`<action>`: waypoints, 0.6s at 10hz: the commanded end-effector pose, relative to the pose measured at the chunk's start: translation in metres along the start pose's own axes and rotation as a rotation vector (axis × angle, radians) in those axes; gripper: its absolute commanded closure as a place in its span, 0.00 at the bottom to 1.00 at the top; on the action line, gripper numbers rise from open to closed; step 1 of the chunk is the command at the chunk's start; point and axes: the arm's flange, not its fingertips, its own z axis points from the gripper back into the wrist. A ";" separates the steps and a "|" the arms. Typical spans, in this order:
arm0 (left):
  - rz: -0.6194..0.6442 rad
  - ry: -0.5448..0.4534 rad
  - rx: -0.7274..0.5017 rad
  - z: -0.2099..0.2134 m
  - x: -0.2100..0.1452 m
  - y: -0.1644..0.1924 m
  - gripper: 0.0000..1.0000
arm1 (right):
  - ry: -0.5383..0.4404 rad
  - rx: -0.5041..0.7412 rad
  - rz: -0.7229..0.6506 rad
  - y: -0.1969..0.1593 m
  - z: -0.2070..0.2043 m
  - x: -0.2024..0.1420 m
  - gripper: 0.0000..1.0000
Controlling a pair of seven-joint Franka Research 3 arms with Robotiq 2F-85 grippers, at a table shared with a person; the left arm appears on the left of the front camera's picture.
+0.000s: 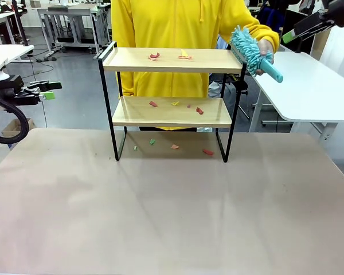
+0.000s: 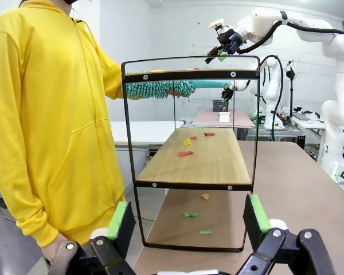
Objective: Clean the shelf.
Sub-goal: Pick up the Duster handed by the human.
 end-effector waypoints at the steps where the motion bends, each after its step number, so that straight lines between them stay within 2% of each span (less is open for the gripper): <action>1: -0.012 -0.002 -0.003 0.000 0.002 -0.001 0.00 | 0.096 -0.018 0.007 0.021 -0.002 0.011 0.00; 3: -0.012 -0.002 -0.003 0.000 0.002 -0.001 0.00 | 0.253 -0.070 -0.034 0.052 -0.016 0.027 0.00; 4: -0.012 -0.002 -0.003 0.000 0.002 -0.001 0.00 | 0.310 -0.145 -0.111 0.065 -0.026 0.029 0.00; 6: -0.012 -0.002 -0.003 0.000 0.002 -0.001 0.00 | 0.326 -0.217 -0.146 0.080 -0.049 0.021 0.00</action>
